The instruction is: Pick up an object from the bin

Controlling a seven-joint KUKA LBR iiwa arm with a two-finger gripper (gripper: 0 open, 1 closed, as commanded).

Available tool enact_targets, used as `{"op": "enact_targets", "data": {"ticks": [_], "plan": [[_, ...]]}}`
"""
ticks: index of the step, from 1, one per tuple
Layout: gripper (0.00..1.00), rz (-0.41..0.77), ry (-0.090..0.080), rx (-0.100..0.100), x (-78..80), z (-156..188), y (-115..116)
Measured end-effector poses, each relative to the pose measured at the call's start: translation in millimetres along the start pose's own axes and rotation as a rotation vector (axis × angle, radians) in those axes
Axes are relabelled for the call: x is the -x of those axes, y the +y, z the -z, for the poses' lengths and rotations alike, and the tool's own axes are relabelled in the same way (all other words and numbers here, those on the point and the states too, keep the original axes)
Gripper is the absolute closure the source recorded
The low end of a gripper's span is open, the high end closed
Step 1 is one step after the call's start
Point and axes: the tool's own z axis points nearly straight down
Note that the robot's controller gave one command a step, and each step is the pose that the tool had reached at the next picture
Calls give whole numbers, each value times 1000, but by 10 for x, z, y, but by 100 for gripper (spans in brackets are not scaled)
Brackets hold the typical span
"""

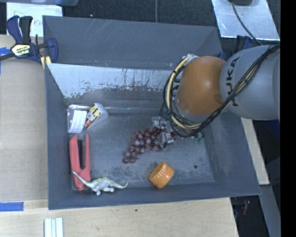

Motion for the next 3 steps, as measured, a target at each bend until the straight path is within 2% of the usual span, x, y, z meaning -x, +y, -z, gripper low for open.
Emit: {"op": "enact_targets", "data": {"ticks": [1,2,3], "plan": [[100,-1,8,3,-15,311,8],[100,-1,-1,1,16,660,1],[100,-2,-4,0,28,818,-3]]}}
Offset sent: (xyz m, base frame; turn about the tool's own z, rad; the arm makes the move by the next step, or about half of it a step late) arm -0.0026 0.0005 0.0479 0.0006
